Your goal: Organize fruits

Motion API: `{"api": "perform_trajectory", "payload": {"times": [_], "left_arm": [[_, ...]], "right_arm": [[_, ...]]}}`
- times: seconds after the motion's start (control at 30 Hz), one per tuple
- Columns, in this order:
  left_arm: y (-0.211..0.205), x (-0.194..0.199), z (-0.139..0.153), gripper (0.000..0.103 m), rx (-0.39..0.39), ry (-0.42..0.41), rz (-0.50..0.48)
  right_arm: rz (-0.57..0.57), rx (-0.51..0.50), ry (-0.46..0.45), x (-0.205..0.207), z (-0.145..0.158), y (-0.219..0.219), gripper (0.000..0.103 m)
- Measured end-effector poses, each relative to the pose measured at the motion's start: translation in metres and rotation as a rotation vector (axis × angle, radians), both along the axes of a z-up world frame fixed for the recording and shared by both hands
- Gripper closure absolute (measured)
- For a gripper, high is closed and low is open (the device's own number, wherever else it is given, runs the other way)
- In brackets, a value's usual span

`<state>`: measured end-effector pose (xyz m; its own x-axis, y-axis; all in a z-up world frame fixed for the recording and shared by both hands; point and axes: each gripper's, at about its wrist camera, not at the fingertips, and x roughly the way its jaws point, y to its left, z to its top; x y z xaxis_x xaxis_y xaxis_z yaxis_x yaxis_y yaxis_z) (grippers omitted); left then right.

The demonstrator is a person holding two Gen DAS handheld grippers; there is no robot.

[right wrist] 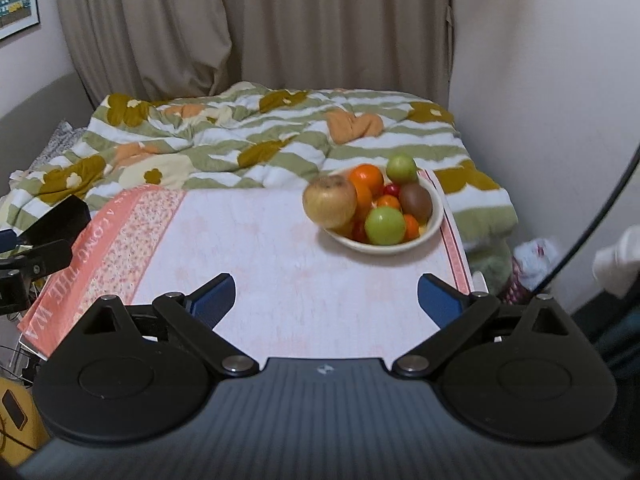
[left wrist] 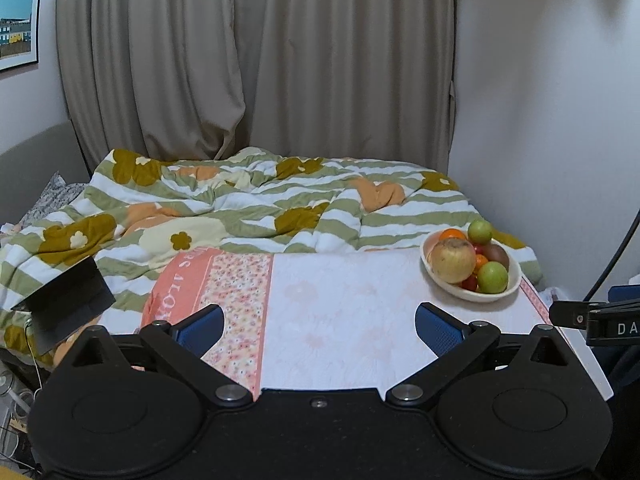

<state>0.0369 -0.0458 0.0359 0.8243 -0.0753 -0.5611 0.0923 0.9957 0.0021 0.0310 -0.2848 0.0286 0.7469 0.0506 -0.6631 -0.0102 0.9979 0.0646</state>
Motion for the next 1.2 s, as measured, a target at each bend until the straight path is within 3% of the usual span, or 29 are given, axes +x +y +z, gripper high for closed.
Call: {"api": "perform_trajectory", "payload": {"times": [1.2], "left_arm": [[0.0088, -0.0069, 0.0024, 0.0, 0.005, -0.003, -0.009]], "right_arm": [[-0.019, -0.015, 0.02, -0.0051, -0.0011, 0.0048, 0.0]]}}
